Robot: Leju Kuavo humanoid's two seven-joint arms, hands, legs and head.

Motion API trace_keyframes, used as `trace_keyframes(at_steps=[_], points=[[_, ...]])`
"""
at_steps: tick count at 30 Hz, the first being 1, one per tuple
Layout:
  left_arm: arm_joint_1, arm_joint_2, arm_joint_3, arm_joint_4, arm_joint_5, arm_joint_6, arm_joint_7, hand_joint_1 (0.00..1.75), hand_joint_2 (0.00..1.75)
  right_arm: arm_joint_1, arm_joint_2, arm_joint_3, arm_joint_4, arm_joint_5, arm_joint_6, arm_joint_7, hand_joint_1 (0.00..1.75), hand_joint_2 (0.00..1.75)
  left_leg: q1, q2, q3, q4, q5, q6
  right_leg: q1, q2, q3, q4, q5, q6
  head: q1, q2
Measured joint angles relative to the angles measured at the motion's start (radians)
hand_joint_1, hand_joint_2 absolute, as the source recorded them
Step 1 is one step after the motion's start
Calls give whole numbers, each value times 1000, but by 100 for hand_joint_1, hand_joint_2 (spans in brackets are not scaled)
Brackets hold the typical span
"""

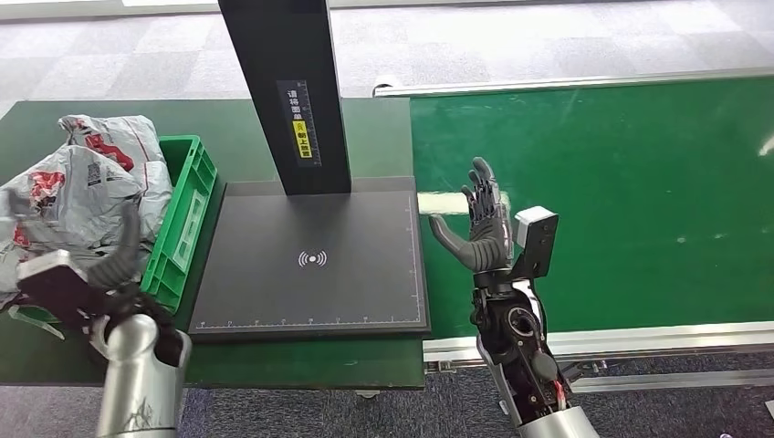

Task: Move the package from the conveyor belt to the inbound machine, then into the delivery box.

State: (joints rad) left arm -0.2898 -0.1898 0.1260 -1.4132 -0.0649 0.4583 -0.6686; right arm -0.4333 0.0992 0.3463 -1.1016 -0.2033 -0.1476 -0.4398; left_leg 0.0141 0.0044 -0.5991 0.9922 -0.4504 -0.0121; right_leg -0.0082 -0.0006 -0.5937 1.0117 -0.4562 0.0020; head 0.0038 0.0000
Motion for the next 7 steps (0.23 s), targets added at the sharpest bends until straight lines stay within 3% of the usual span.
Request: trace_keyframes(at_steps=[4, 7], points=[[78, -15, -237, 21, -7, -85, 18, 0, 175, 14, 4, -1, -28, 17, 2, 20, 0, 175, 0, 0, -1, 0, 0, 0, 0, 0, -1, 0, 0, 0, 0, 0], [81, -13, -324, 52, 0, -146, 40, 0, 175, 26, 4, -4, -39, 18, 2, 27, 0, 175, 0, 0, -1, 0, 0, 0, 0, 0, -1, 0, 0, 0, 0, 0]])
